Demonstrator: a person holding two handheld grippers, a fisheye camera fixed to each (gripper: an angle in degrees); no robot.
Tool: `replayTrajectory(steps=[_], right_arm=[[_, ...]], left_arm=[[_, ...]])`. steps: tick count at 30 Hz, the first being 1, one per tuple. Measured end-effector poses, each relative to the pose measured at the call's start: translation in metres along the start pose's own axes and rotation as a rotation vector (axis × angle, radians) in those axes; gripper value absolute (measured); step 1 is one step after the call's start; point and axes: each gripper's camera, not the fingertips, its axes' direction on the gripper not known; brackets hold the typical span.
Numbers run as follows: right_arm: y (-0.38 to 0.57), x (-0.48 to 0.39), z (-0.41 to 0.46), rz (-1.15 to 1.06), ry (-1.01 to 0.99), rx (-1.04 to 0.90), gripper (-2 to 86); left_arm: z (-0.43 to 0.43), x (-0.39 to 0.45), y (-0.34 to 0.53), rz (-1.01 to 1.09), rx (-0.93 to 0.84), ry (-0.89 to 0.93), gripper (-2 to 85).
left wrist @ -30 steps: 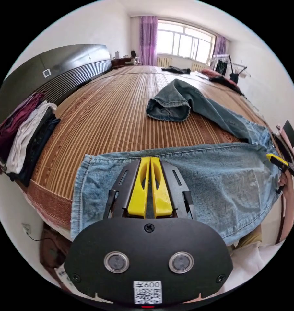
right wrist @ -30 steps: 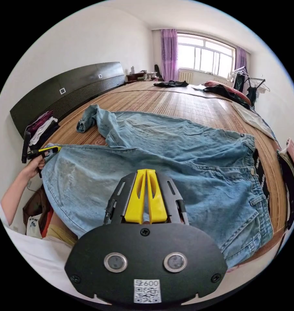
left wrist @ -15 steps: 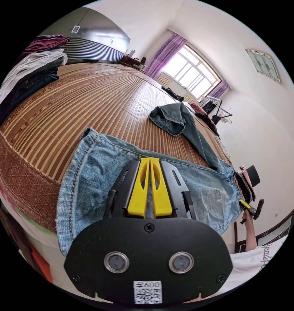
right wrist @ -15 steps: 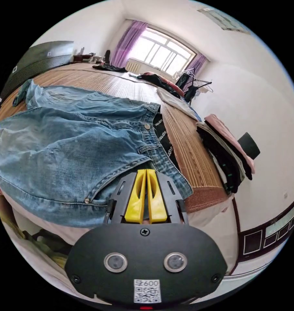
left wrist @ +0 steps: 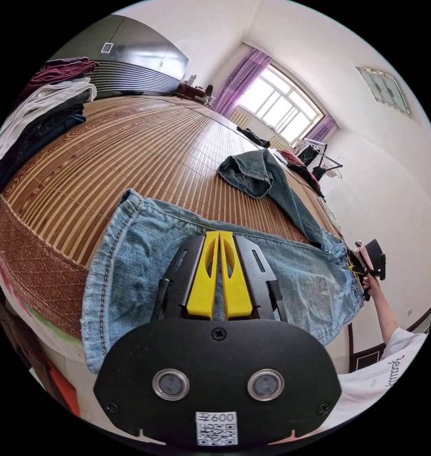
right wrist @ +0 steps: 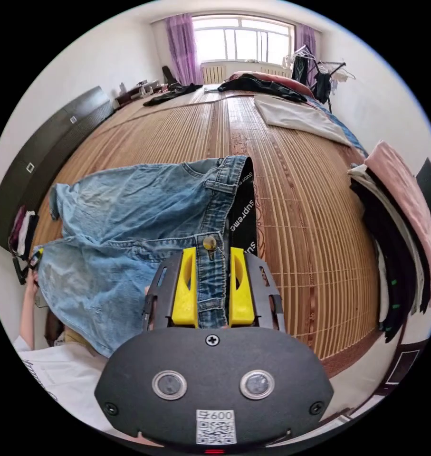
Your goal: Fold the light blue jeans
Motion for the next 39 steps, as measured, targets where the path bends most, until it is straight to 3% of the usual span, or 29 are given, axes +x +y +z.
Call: replayTrajectory(steps=[5, 9, 14, 16, 18, 20, 21, 24, 30, 36, 39], right_arm=[[0.044, -0.043, -0.027, -0.097, 0.061, 0.063, 0.8], [0.076, -0.057, -0.081, -0.094, -0.005, 0.176, -0.6], [0.168, -0.117, -0.257, -0.201, 0.027, 0.561, -0.8], [0.192, -0.115, -0.267, -0.096, 0.054, 0.607, -0.8], [0.180, -0.101, -0.212, -0.064, 0.097, 0.380, -0.8], [0.163, -0.071, -0.083, -0.023, 0.094, -0.041, -0.8], [0.167, -0.068, -0.058, -0.027, 0.071, -0.098, -0.9], [0.202, -0.045, -0.064, 0.159, -0.065, 0.074, -0.9], [0.256, -0.077, -0.069, 0.140, -0.060, 0.145, -0.9], [0.298, -0.168, -0.107, 0.071, 0.213, 0.217, -0.9], [0.345, -0.216, -0.156, 0.006, 0.326, 0.332, -0.8]], left_arm=[[-0.018, -0.031, -0.024, -0.010, 0.004, 0.020, 0.3], [-0.030, -0.050, -0.040, -0.007, 0.006, 0.023, 0.2], [-0.061, -0.089, -0.063, -0.048, -0.026, 0.108, 0.1], [-0.080, -0.101, -0.062, -0.057, 0.033, 0.129, 0.1], [-0.091, -0.114, -0.062, -0.062, 0.075, 0.172, 0.1], [-0.085, -0.135, -0.069, -0.085, 0.009, 0.212, 0.1], [-0.081, -0.140, -0.071, -0.090, -0.022, 0.198, 0.1], [-0.073, -0.148, -0.075, -0.017, -0.083, 0.098, 0.1], [-0.074, -0.176, -0.068, 0.111, -0.020, 0.013, 0.1], [-0.067, -0.240, -0.065, -0.049, 0.020, 0.081, 0.1], [-0.078, -0.253, -0.072, -0.076, -0.031, -0.036, 0.1]])
